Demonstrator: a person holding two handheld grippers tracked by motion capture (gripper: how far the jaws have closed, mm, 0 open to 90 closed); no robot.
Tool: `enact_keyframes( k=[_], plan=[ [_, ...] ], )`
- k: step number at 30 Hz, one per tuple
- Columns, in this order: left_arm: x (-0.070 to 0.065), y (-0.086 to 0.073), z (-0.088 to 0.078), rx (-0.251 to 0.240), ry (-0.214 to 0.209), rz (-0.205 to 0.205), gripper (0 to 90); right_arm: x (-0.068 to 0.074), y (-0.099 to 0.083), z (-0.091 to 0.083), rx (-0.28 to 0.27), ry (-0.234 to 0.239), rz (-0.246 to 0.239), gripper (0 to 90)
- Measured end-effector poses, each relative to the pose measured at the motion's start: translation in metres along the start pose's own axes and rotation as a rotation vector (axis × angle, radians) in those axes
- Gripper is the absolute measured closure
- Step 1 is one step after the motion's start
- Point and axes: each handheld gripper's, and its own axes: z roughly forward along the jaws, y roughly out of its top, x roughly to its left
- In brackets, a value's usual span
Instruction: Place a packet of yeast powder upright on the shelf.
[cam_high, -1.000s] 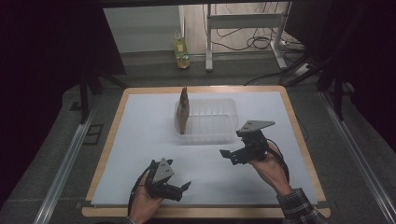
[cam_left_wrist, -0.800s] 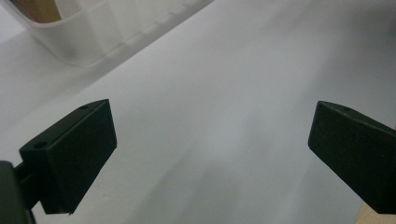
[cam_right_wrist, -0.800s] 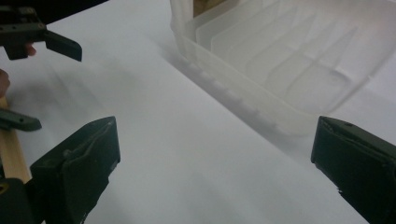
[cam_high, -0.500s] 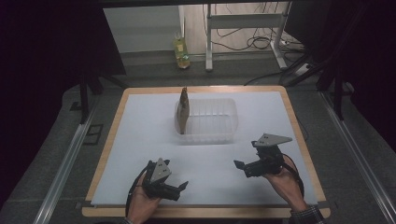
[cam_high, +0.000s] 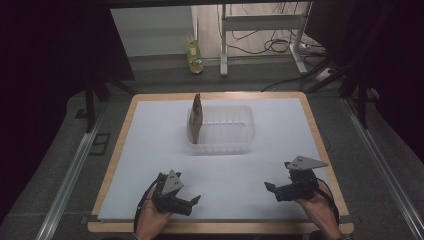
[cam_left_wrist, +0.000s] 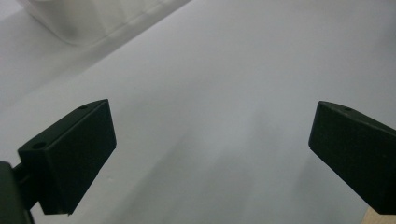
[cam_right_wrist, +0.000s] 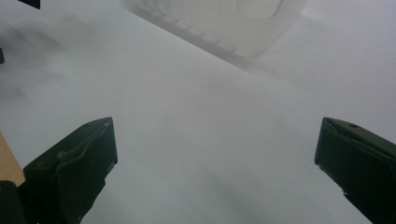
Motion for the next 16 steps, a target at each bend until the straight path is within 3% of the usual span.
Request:
enact_keyframes(
  k=[5,10,16],
  plan=[
    [0.001,-0.001,0.002,0.011,0.011,0.005,0.1,-0.006,-0.018,-0.002,0.016,-0.009,0.019,0.0],
    [0.003,-0.002,0.004,0.021,0.023,0.002,0.0,-0.009,-0.034,0.000,0.067,-0.031,0.018,0.0],
    [0.006,-0.003,0.006,0.027,0.022,-0.013,0.0,-0.012,-0.037,0.002,0.071,-0.033,0.015,0.0]
  ],
)
